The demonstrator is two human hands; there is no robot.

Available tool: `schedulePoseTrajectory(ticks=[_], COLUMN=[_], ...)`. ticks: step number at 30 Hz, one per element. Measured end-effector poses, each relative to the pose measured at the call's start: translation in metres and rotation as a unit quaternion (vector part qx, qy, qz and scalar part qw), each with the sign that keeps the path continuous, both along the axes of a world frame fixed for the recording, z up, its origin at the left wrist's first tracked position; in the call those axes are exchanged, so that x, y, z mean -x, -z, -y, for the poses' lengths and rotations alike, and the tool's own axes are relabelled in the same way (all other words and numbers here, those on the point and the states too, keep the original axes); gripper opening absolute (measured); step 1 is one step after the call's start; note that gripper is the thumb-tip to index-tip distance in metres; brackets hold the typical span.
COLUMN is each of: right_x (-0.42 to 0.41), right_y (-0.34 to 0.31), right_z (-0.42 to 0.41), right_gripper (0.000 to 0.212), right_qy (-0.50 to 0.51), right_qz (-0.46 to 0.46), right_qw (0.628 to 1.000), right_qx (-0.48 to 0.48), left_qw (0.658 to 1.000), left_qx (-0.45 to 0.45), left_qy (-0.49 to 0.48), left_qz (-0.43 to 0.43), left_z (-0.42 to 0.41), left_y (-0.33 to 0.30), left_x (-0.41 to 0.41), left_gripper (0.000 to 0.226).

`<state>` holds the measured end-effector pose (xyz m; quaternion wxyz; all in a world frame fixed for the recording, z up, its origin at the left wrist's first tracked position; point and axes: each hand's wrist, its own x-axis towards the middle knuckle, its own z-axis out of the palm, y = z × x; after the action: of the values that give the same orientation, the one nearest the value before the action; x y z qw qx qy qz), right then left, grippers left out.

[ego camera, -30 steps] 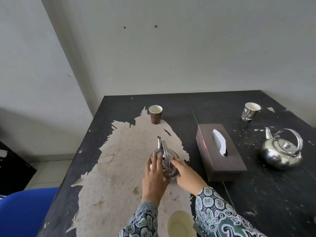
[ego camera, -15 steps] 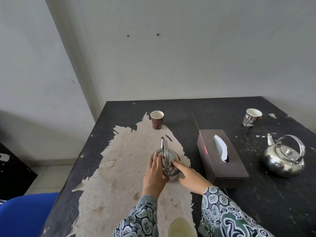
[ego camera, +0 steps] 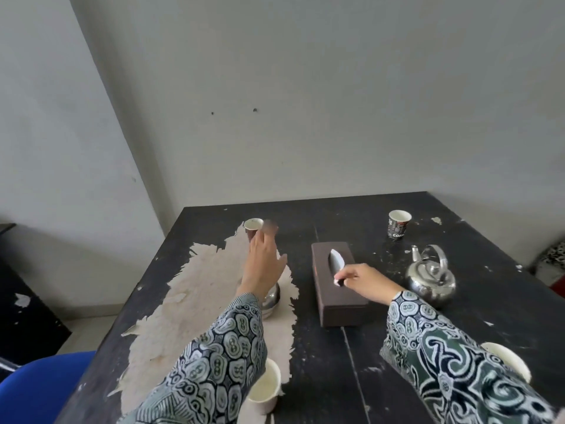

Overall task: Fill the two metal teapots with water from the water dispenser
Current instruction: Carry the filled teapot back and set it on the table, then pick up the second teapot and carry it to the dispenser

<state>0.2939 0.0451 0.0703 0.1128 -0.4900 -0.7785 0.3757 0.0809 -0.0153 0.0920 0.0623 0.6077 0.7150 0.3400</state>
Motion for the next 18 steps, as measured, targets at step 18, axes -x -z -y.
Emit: schedulePoseTrajectory(ticks=[18], right_x=[-0.188], right_y=[-0.017], right_z=[-0.084], right_gripper=[0.019], right_qy=[0.206], right_qz=[-0.049], right_qw=[0.976], right_qx=[-0.054], left_qw=[0.994], left_qx=[0.015], left_qy=[0.109], left_qz=[-0.018], left_z=[-0.09], left_y=[0.012], left_x=[-0.205], left_gripper=[0.036])
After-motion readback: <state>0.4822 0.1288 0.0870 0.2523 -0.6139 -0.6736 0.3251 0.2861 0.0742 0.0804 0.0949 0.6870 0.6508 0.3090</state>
